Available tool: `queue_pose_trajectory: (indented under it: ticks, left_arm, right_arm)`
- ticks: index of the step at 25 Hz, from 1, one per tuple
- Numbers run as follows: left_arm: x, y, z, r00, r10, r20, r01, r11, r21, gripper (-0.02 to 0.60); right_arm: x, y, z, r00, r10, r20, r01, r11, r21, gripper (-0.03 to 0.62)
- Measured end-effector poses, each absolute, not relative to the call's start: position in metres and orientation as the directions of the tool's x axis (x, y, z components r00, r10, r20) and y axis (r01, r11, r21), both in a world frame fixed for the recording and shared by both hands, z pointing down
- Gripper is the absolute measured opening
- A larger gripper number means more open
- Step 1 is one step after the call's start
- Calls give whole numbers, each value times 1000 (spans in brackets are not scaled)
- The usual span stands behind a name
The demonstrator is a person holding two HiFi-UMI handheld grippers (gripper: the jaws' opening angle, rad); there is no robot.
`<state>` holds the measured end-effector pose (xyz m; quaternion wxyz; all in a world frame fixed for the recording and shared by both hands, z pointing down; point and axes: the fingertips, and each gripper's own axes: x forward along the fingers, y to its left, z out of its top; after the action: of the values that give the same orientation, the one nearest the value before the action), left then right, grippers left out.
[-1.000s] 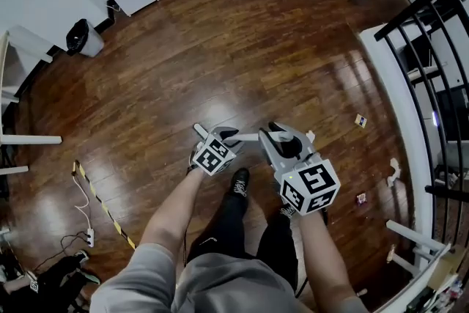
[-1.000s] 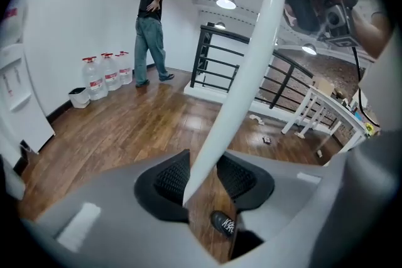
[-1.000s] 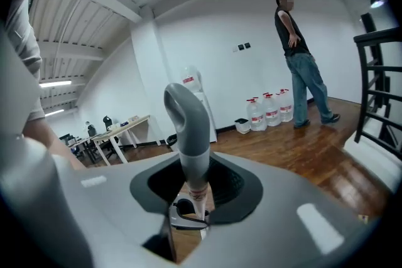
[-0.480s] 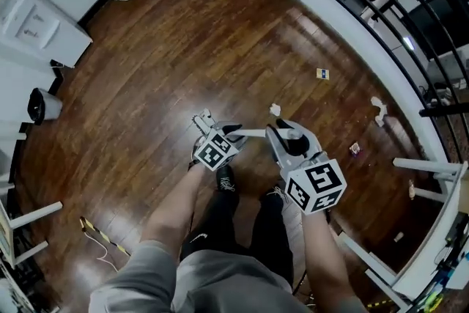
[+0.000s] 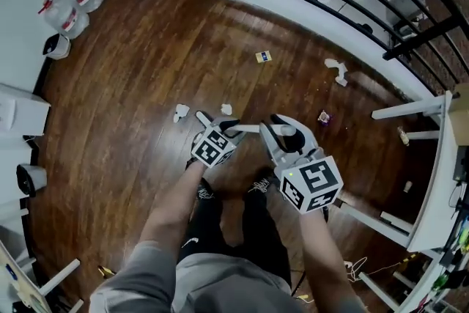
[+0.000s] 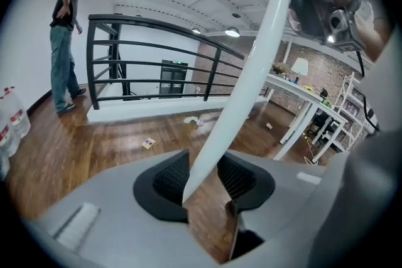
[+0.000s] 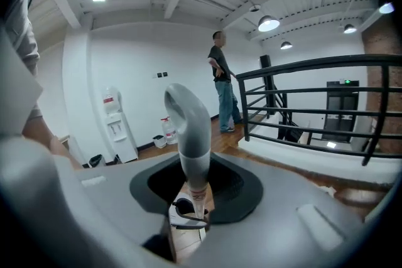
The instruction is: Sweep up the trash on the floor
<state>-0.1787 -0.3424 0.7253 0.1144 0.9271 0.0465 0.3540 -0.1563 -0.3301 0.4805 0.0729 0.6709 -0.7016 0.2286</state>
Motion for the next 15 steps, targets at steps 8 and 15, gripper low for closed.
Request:
queue_pose_trajectory:
  ticks: [8,15]
  left_arm:
    - [-34,-269,727,713,316,626,202,-947,248,141]
    - [72,-202,721,686,417,597,332,-909,253,143]
  right_arm:
    - [-18,-254,482,111,-900,423,-954,-215,-207,94]
    - [77,-189,475,239,-872,428,-922,-343,-182,94]
